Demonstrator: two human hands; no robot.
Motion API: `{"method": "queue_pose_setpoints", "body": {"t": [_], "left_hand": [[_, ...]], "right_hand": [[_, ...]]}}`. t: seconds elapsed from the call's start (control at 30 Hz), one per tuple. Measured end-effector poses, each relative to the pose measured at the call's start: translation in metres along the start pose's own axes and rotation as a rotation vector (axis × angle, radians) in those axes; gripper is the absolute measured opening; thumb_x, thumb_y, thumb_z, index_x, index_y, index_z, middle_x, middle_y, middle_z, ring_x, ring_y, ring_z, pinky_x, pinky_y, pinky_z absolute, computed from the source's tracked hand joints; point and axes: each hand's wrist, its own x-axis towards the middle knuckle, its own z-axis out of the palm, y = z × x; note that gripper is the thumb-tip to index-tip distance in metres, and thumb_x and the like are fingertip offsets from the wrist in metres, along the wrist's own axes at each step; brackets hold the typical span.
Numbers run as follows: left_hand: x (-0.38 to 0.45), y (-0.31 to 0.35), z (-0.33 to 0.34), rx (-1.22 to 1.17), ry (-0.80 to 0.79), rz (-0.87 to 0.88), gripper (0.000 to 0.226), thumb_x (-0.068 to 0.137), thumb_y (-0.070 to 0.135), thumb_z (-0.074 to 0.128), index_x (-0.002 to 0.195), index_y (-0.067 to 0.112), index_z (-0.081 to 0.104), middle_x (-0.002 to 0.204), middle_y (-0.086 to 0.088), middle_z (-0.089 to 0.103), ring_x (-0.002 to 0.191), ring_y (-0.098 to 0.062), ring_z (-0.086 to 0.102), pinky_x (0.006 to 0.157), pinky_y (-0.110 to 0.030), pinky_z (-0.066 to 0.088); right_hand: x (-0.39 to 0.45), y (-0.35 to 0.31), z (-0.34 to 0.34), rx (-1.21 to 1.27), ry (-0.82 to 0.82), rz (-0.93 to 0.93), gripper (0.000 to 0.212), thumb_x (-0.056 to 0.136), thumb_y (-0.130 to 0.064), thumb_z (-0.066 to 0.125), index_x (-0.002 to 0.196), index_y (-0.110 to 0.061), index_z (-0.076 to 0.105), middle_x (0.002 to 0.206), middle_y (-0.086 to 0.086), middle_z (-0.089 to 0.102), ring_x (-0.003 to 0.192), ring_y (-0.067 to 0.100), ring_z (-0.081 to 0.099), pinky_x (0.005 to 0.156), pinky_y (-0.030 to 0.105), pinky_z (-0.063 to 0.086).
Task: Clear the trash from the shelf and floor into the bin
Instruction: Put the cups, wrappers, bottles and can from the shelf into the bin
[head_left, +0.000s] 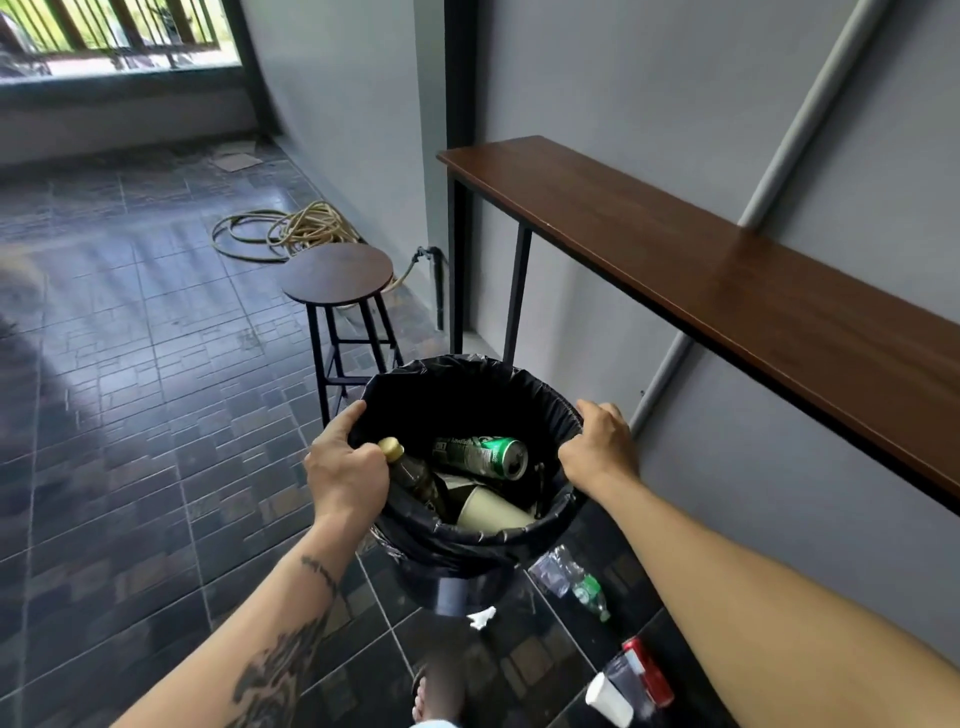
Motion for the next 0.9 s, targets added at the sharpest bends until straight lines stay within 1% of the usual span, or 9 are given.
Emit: {"method": "queue_pose_setpoints", "body": {"t": [0.07, 0.13, 0.27, 0.37, 0.47, 0.57, 0.63, 0.77, 0.9], "left_hand": [[0.002, -0.005, -0.001, 0.061, -0.012, -0.005, 0.063, 0.073, 0.005, 0.058, 0.132, 0.028, 0.062, 0.121, 0.002, 0.070, 0.092, -0.015, 0.070, 0.081, -0.038, 0.059], [0.005, -0.010, -0.002, 0.096, -0.028, 0.013, 0.062, 0.074, 0.008, 0.062, 0.133, 0.027, 0.061, 0.124, 0.002, 0.069, 0.106, -0.022, 0.067, 0.090, -0.043, 0.056], [0.018, -0.020, -0.004, 0.217, -0.033, 0.117, 0.058, 0.079, 0.009, 0.064, 0.135, 0.022, 0.059, 0.136, 0.005, 0.061, 0.123, -0.018, 0.056, 0.107, -0.031, 0.042], [0.033, -0.034, -0.003, 0.356, -0.070, 0.165, 0.056, 0.082, 0.013, 0.063, 0.137, 0.022, 0.057, 0.140, 0.011, 0.056, 0.125, -0.018, 0.053, 0.101, -0.024, 0.034], [0.052, -0.058, 0.002, 0.430, -0.099, 0.183, 0.056, 0.083, 0.016, 0.062, 0.137, 0.023, 0.056, 0.140, 0.014, 0.054, 0.123, -0.018, 0.054, 0.096, -0.022, 0.032], [0.074, -0.095, 0.014, 0.506, -0.121, 0.183, 0.056, 0.082, 0.018, 0.059, 0.138, 0.023, 0.055, 0.141, 0.014, 0.053, 0.123, -0.019, 0.053, 0.100, -0.027, 0.036], [0.089, -0.126, 0.024, 0.576, -0.136, 0.186, 0.055, 0.082, 0.018, 0.057, 0.137, 0.022, 0.056, 0.142, 0.013, 0.052, 0.122, -0.022, 0.054, 0.101, -0.031, 0.038], [0.122, -0.200, 0.050, 0.712, -0.177, 0.214, 0.047, 0.083, 0.016, 0.055, 0.129, 0.021, 0.058, 0.142, 0.008, 0.051, 0.115, -0.030, 0.058, 0.096, -0.038, 0.044], [0.155, -0.286, 0.085, 0.778, -0.174, 0.216, 0.042, 0.084, 0.017, 0.057, 0.126, 0.020, 0.058, 0.142, 0.007, 0.050, 0.114, -0.031, 0.057, 0.095, -0.039, 0.044]], "right_hand": [[-0.002, -0.003, 0.000, -0.015, 0.012, -0.017, 0.046, 0.072, 0.000, 0.051, 0.116, -0.007, 0.062, 0.121, 0.016, 0.058, 0.107, 0.035, 0.057, 0.086, 0.032, 0.045], [-0.002, -0.005, 0.001, -0.012, 0.010, -0.017, 0.041, 0.072, 0.000, 0.051, 0.111, -0.005, 0.064, 0.116, 0.018, 0.060, 0.106, 0.037, 0.058, 0.085, 0.032, 0.045], [-0.003, -0.008, 0.007, -0.048, -0.010, -0.017, 0.032, 0.069, 0.001, 0.048, 0.095, -0.008, 0.063, 0.104, 0.015, 0.063, 0.101, 0.038, 0.060, 0.073, 0.030, 0.043], [-0.004, -0.013, 0.017, -0.096, -0.032, 0.017, 0.034, 0.069, 0.000, 0.047, 0.099, -0.007, 0.061, 0.105, 0.013, 0.061, 0.099, 0.038, 0.059, 0.072, 0.031, 0.044], [0.002, -0.014, 0.040, -0.103, -0.037, 0.049, 0.038, 0.071, 0.000, 0.049, 0.106, -0.007, 0.060, 0.112, 0.015, 0.059, 0.101, 0.038, 0.058, 0.080, 0.035, 0.049], [0.015, -0.004, 0.080, -0.087, -0.047, 0.090, 0.044, 0.072, -0.001, 0.050, 0.114, -0.007, 0.060, 0.119, 0.016, 0.057, 0.109, 0.038, 0.055, 0.086, 0.035, 0.046], [0.025, 0.005, 0.111, -0.073, -0.082, 0.123, 0.046, 0.073, -0.001, 0.049, 0.117, -0.008, 0.060, 0.123, 0.014, 0.055, 0.113, 0.037, 0.053, 0.084, 0.034, 0.044], [0.049, 0.030, 0.183, -0.063, -0.156, 0.131, 0.036, 0.072, -0.002, 0.046, 0.105, -0.011, 0.060, 0.120, 0.011, 0.055, 0.106, 0.036, 0.054, 0.076, 0.034, 0.042], [0.072, 0.066, 0.271, -0.001, -0.170, 0.164, 0.059, 0.077, 0.000, 0.048, 0.135, -0.012, 0.050, 0.136, 0.009, 0.050, 0.124, 0.031, 0.046, 0.083, 0.031, 0.034]]}}
